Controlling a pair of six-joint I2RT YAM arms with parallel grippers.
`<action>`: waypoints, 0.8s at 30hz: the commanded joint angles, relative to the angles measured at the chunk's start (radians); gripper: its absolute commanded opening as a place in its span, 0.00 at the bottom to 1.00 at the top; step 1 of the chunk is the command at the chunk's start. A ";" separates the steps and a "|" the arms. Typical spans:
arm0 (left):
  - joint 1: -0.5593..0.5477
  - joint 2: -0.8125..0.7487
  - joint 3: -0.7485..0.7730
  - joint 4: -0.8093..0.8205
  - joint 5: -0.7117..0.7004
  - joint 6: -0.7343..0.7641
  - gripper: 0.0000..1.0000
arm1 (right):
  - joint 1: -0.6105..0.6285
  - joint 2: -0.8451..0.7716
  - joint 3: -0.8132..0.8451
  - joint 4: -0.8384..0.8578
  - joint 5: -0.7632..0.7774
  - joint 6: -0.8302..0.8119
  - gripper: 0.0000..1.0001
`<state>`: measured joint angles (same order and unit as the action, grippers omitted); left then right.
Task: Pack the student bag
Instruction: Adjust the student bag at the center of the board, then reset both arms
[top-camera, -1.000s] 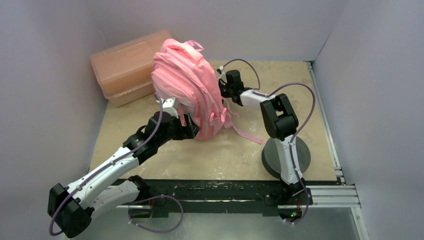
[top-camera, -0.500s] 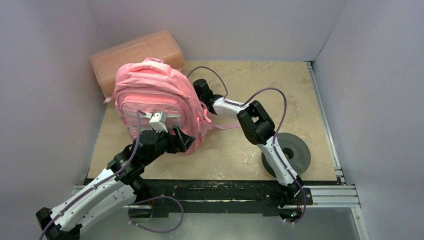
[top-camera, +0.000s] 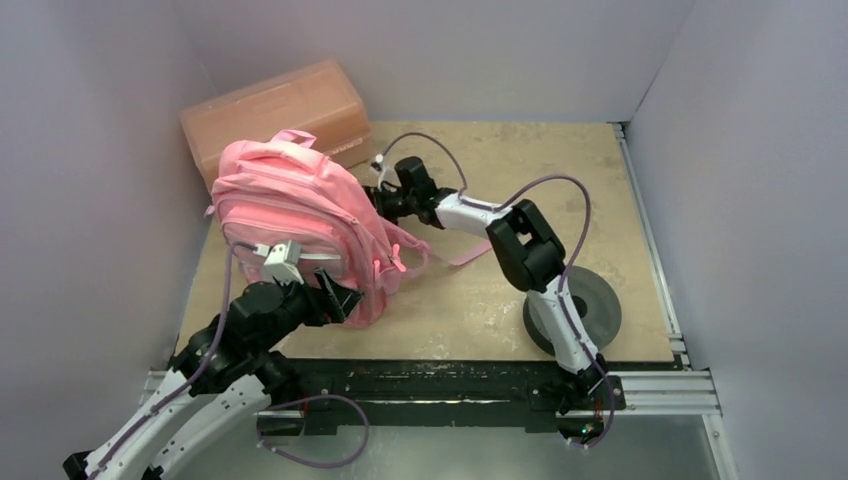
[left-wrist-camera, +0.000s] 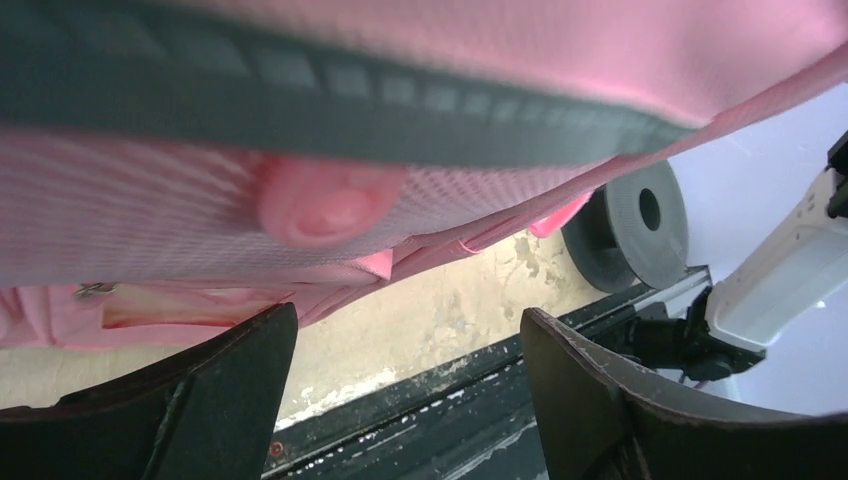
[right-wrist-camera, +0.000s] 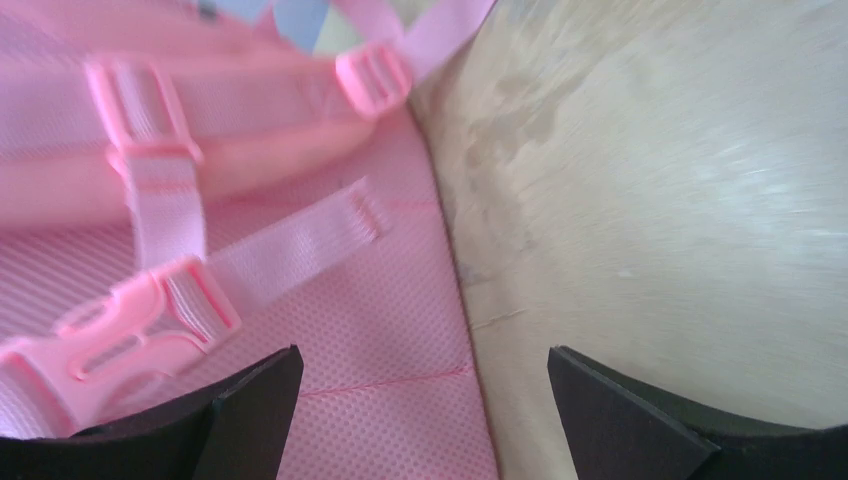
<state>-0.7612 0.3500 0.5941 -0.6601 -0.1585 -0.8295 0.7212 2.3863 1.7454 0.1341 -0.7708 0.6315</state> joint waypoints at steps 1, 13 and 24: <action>0.004 -0.084 0.107 -0.134 0.012 0.034 0.82 | -0.120 -0.201 -0.006 -0.117 0.140 -0.083 0.98; 0.004 -0.150 0.597 -0.332 -0.141 0.321 0.85 | -0.238 -0.729 -0.059 -0.547 0.684 -0.354 0.99; 0.004 0.044 0.959 0.004 -0.269 0.808 0.89 | -0.235 -1.320 -0.148 -0.617 1.040 -0.433 0.99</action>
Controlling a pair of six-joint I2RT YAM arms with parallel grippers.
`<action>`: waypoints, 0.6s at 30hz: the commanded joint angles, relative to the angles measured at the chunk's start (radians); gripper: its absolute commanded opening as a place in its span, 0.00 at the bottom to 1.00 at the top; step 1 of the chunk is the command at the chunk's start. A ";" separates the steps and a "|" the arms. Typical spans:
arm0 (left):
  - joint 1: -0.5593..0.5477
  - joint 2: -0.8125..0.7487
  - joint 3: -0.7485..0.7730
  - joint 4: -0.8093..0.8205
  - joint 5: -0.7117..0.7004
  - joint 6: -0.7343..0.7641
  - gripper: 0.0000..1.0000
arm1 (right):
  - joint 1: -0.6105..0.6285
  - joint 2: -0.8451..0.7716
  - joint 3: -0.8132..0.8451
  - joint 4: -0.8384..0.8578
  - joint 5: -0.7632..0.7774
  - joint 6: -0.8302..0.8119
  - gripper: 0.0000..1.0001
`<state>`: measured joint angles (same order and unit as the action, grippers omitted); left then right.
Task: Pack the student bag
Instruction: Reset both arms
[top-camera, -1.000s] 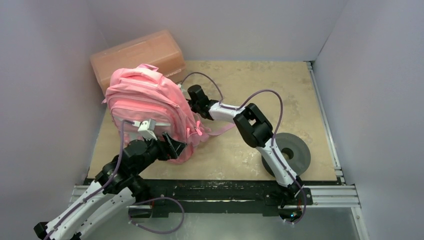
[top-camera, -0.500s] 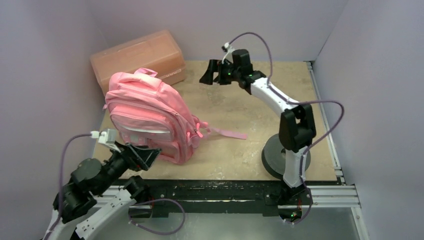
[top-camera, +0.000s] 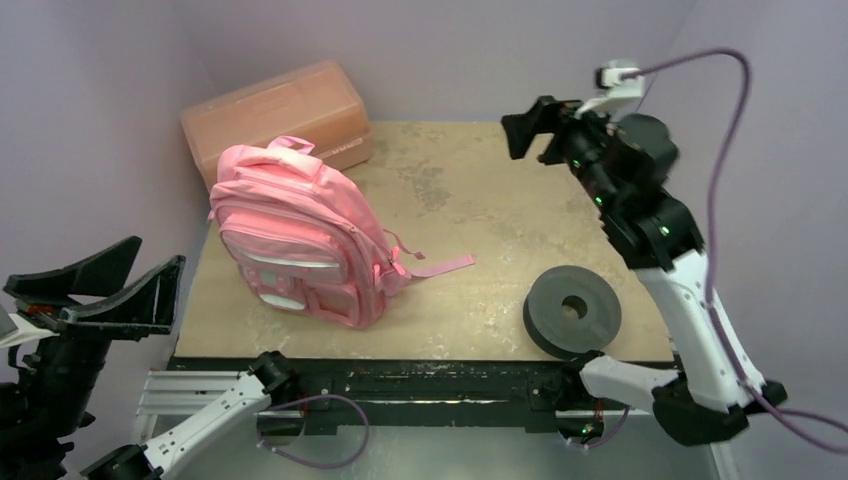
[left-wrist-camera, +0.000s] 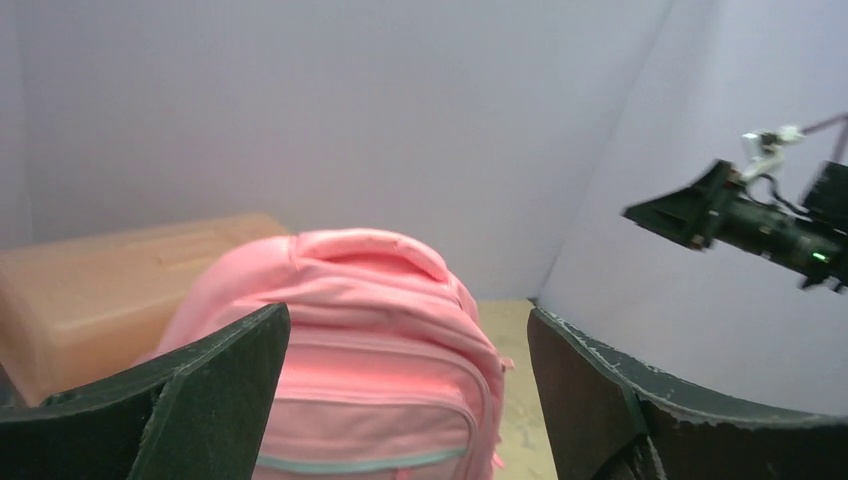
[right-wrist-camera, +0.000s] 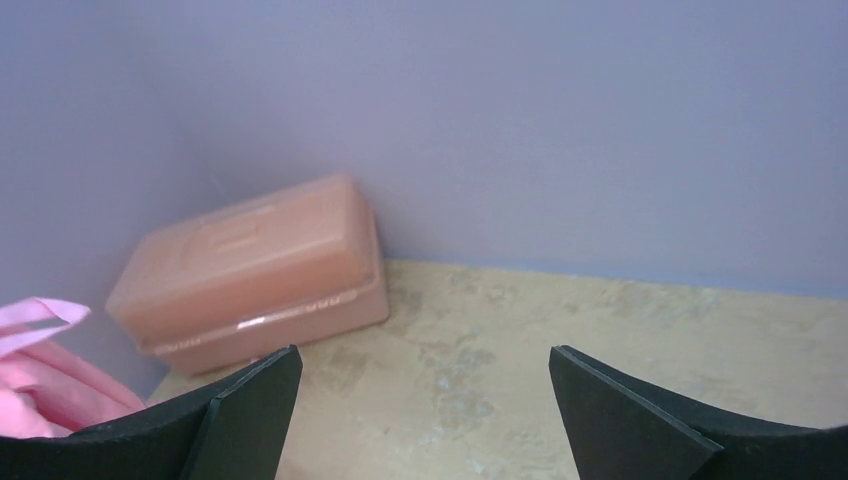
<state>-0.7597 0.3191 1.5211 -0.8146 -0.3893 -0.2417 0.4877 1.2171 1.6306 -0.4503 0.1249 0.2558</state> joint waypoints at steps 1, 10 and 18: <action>0.003 0.086 0.038 0.183 -0.035 0.234 0.89 | -0.002 -0.203 -0.042 -0.027 0.161 -0.065 0.99; 0.003 0.147 0.068 0.269 -0.023 0.336 0.90 | -0.003 -0.576 -0.159 0.064 0.315 -0.105 0.99; 0.003 0.158 0.036 0.271 -0.046 0.346 0.90 | -0.004 -0.665 -0.255 0.064 0.391 -0.094 0.99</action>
